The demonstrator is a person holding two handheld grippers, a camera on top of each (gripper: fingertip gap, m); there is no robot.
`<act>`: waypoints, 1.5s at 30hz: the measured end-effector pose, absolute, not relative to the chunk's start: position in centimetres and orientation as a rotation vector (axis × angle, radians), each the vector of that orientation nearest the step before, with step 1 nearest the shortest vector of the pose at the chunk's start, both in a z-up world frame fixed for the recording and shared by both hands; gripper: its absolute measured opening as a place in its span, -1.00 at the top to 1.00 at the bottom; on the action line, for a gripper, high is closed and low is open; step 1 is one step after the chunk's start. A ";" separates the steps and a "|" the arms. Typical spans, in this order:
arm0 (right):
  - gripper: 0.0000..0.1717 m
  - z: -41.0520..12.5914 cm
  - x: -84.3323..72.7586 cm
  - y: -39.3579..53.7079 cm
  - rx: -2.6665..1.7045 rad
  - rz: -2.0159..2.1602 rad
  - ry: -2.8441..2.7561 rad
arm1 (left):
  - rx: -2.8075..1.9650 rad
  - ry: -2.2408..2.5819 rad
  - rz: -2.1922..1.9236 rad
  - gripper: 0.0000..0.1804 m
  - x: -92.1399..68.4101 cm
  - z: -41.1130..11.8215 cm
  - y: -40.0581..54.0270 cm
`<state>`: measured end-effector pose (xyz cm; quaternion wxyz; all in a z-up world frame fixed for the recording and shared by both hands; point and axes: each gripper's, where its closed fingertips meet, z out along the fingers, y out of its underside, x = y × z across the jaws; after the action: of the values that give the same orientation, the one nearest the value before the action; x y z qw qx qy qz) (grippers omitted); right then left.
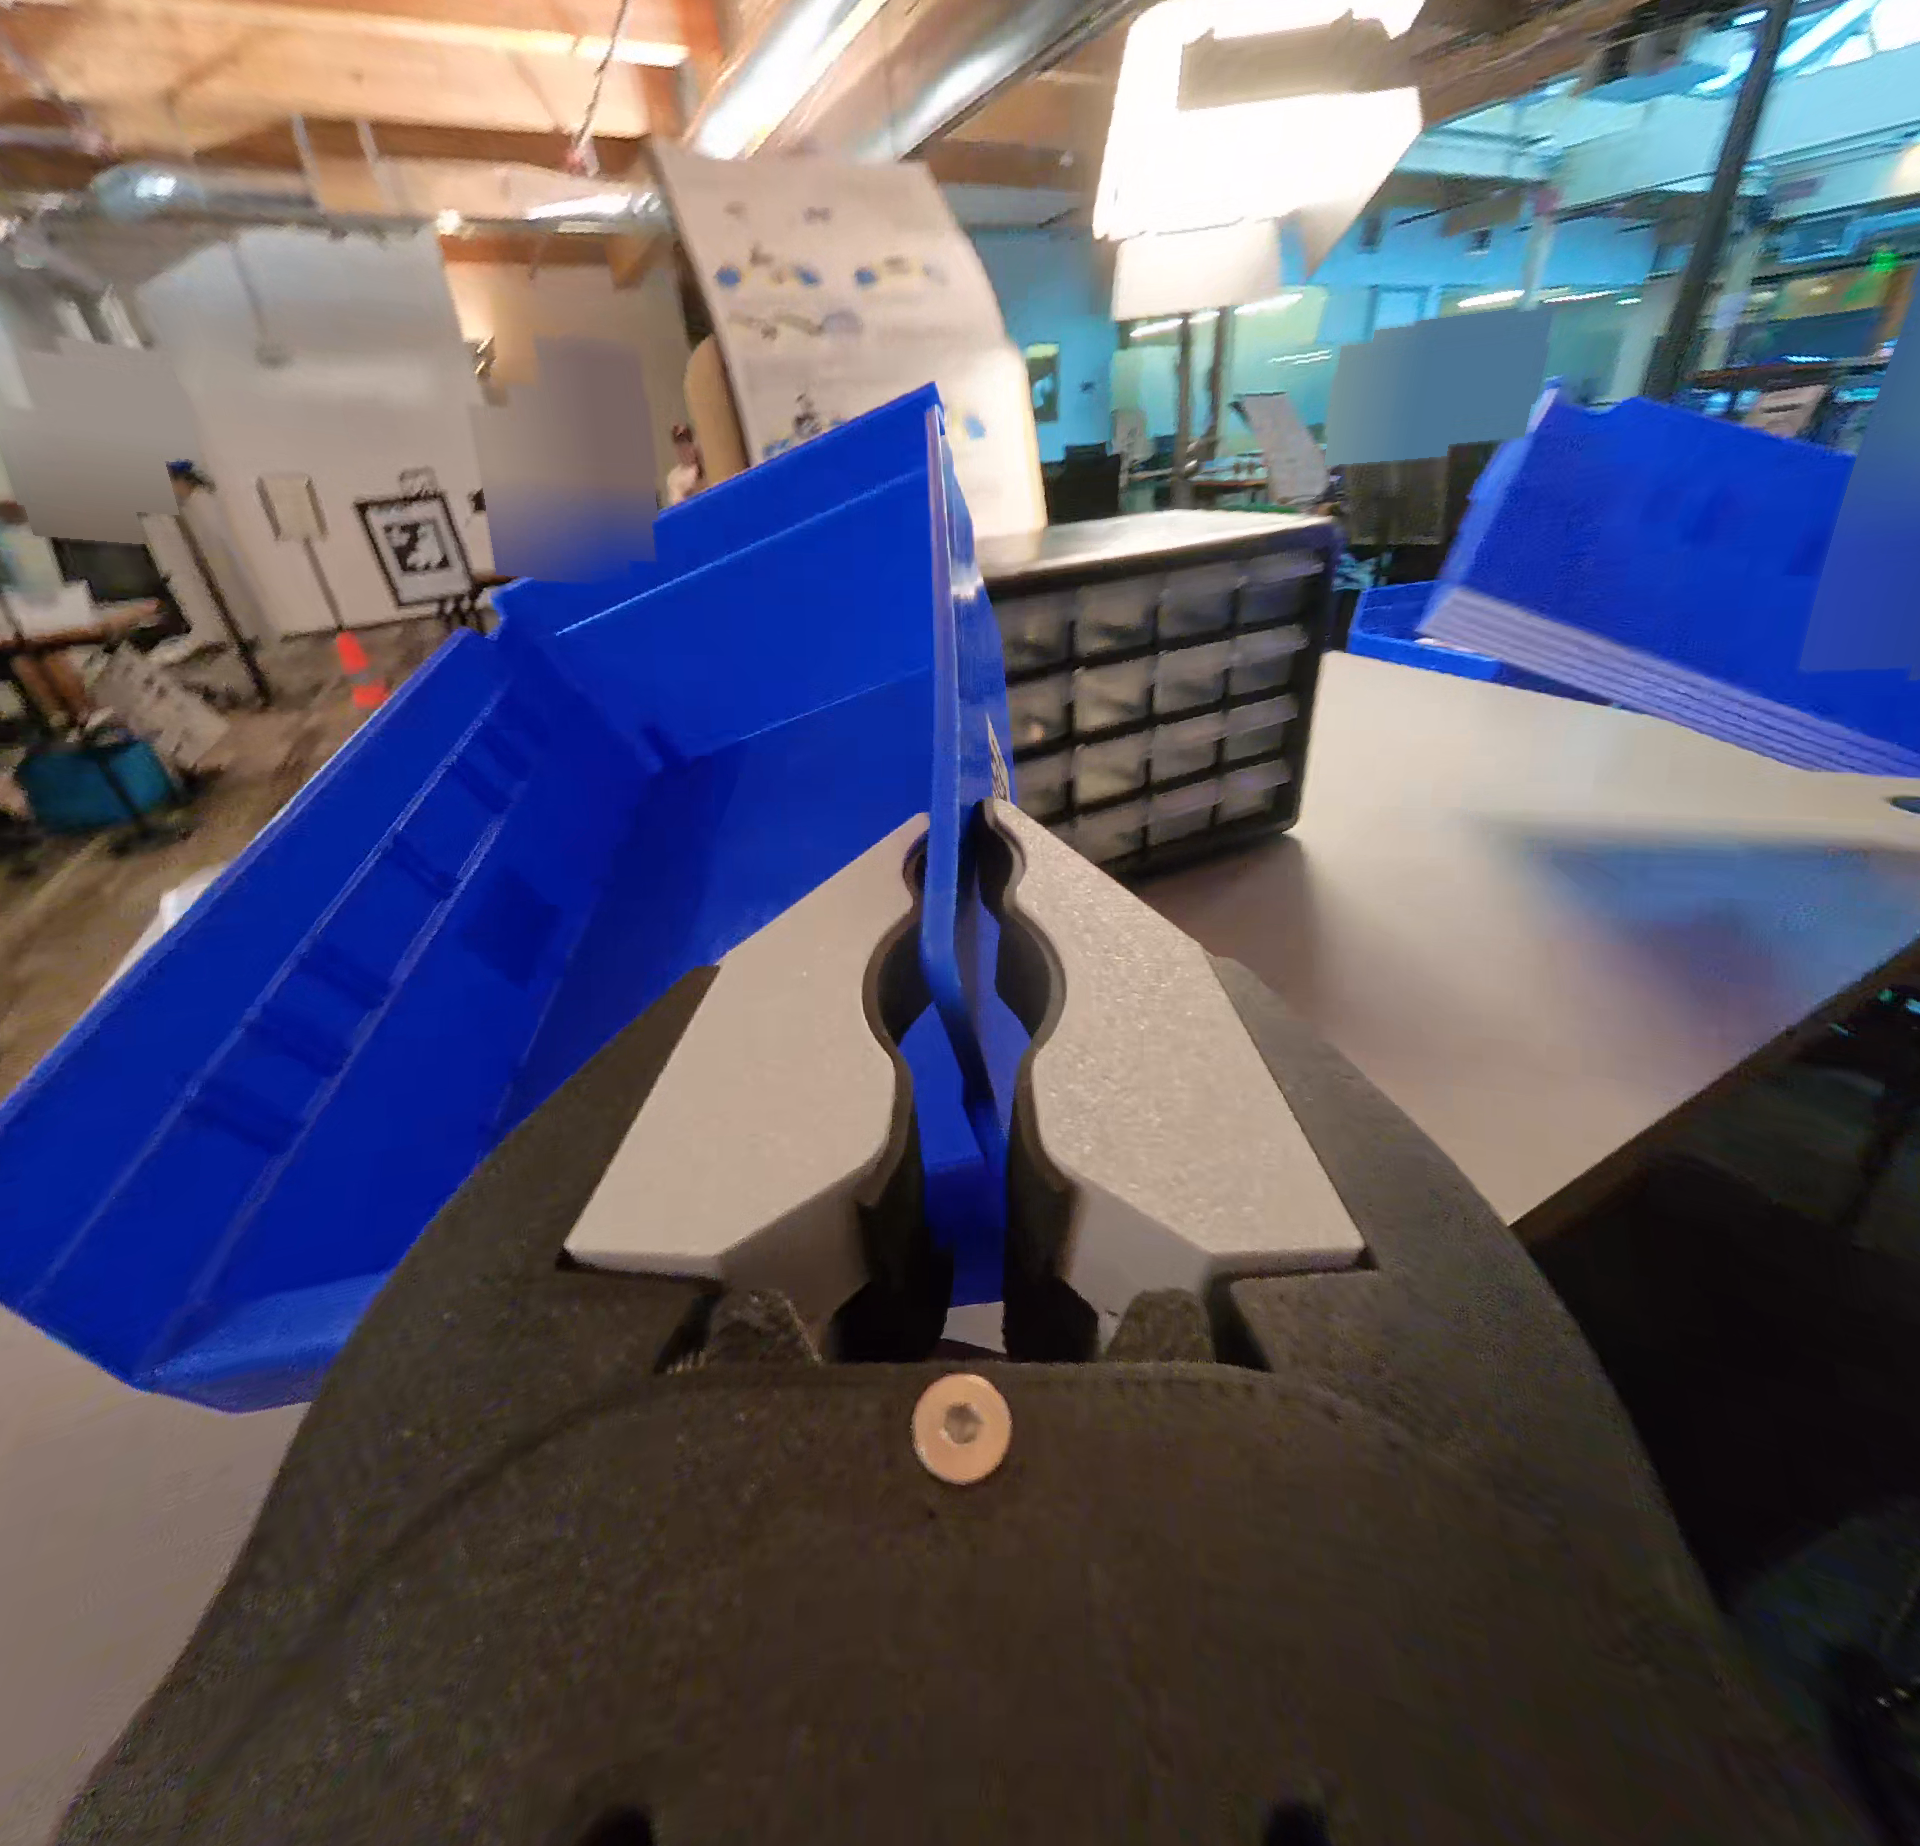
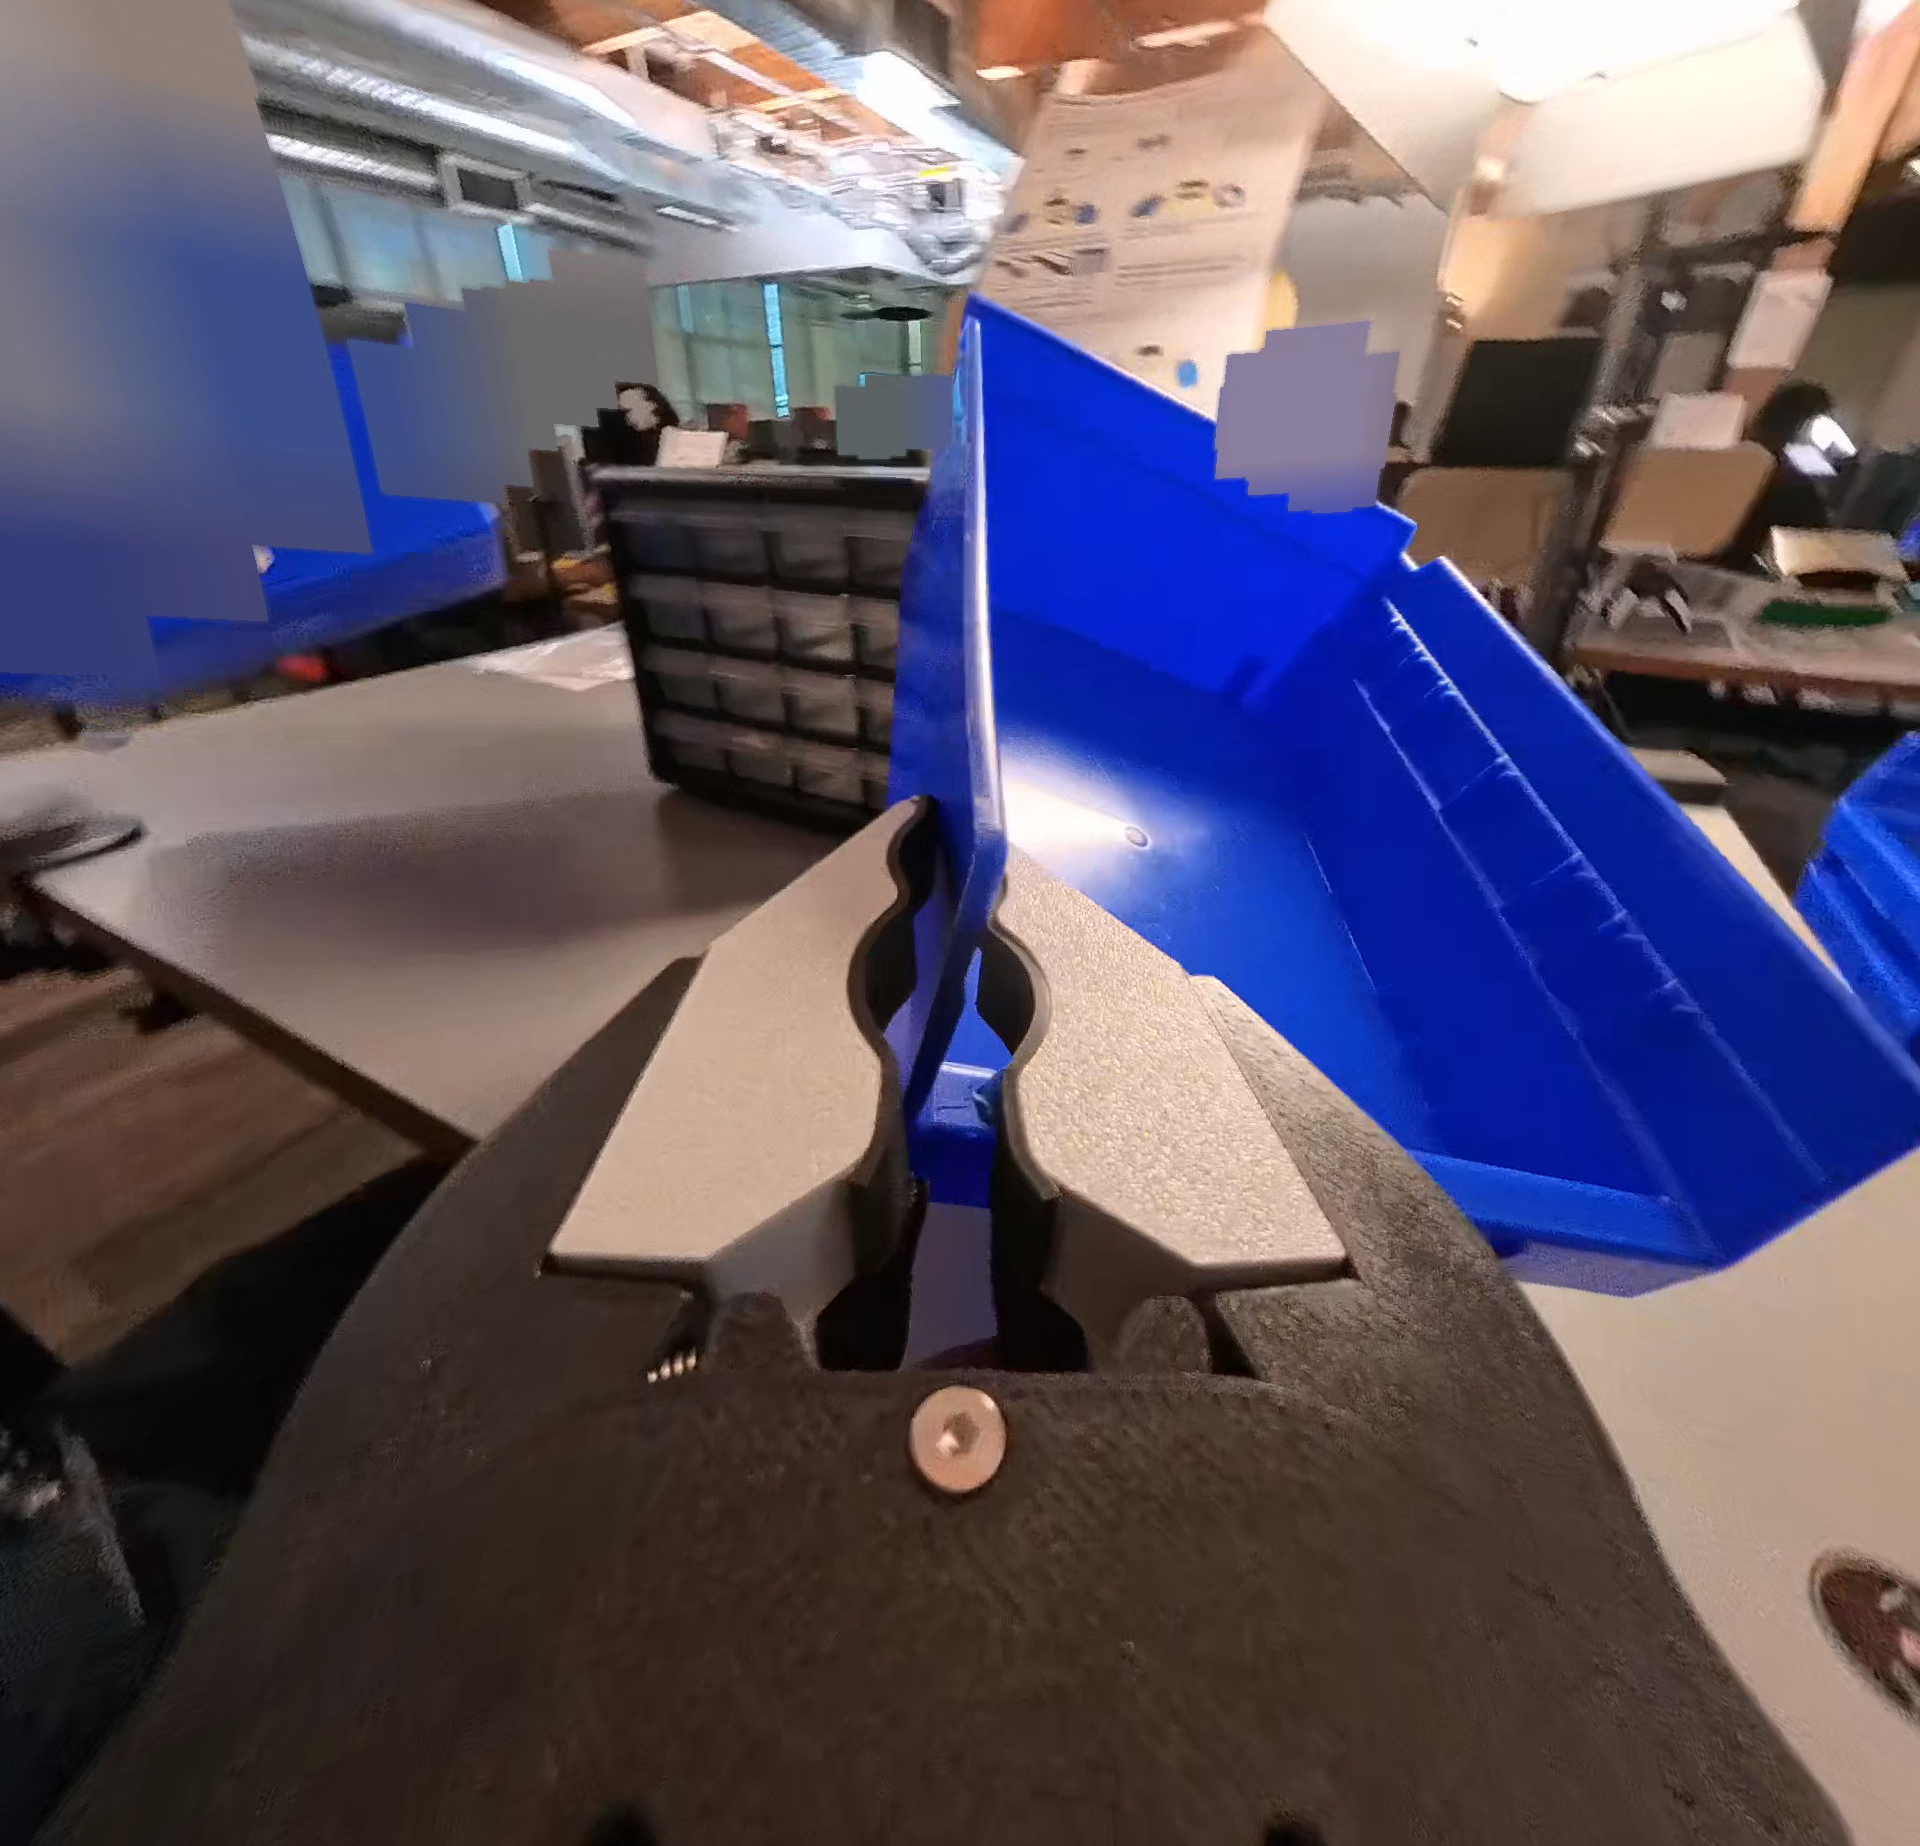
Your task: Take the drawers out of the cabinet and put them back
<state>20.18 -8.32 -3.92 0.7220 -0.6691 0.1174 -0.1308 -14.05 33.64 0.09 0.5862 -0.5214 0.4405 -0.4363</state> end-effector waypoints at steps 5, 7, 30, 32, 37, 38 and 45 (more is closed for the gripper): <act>0.96 -2.2 15.2 -8.4 -1.496 -0.197 0.003 | -1.007 1.144 -1.081 0.99 -13.8 4.7 29.2; 0.96 -2.2 13.1 -8.7 -1.519 -0.158 -0.109 | -0.930 1.193 -1.110 0.99 -13.8 6.1 27.3; 0.89 -14.1 2.8 8.3 -1.707 0.049 -0.740 | -0.687 1.608 -1.447 0.97 -5.2 1.0 14.6; 0.71 -13.9 2.8 8.5 -1.701 0.034 -0.717 | -0.693 1.587 -1.451 0.97 -4.9 0.7 14.8; 0.44 -13.0 4.6 6.9 -1.724 -0.024 -0.627 | -0.691 1.589 -1.447 0.95 -4.6 -0.4 14.8; 0.39 -12.6 5.1 6.3 -1.720 -0.038 -0.604 | -0.691 1.602 -1.442 0.96 -4.6 -0.7 14.6; 0.33 -7.1 8.2 1.3 -1.656 -0.162 -0.514 | -0.720 1.505 -1.464 0.55 -6.2 1.6 15.8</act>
<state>8.21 1.32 -7.12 0.6445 -0.7271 -0.2257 -0.0710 -6.16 15.77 1.65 0.4448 -0.2904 0.6071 -0.5909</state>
